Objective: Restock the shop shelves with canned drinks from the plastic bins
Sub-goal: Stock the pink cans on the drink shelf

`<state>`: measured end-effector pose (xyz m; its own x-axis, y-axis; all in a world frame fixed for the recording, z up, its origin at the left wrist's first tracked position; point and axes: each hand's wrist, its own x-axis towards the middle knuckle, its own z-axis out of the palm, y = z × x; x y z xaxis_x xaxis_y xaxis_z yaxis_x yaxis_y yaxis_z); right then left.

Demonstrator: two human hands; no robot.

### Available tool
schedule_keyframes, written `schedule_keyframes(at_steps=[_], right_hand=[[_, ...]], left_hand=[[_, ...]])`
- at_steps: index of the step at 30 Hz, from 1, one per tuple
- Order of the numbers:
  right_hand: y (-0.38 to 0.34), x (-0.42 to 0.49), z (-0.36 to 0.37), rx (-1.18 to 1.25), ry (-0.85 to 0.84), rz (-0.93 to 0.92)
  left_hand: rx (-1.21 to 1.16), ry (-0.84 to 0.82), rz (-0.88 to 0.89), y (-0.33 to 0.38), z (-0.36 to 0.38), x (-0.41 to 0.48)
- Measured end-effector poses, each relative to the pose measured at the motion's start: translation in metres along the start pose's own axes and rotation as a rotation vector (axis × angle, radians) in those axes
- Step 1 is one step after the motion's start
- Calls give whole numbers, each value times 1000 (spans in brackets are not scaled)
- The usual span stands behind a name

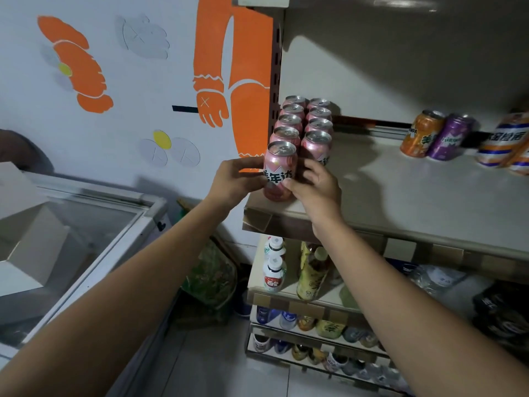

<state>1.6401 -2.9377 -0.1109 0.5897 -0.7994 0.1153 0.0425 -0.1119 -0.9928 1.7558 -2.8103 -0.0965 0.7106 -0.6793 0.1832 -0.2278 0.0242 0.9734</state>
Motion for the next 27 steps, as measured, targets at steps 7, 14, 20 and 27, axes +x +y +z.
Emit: schedule_keyframes(at_steps=[7,14,20,27], right_hand=[[0,-1,-18,59,-38,-9],[-23,-6,-66,113,10,-62],[-48,-17,-118,93,32,-113],[-77,-38,-193,149,109,-155]], left_hand=[[186,389,105,16,13,-7],[37,340,265,65,51,-21],[-61,22,155,96,98,-31],[-162,-185,-5,115,162,-37]])
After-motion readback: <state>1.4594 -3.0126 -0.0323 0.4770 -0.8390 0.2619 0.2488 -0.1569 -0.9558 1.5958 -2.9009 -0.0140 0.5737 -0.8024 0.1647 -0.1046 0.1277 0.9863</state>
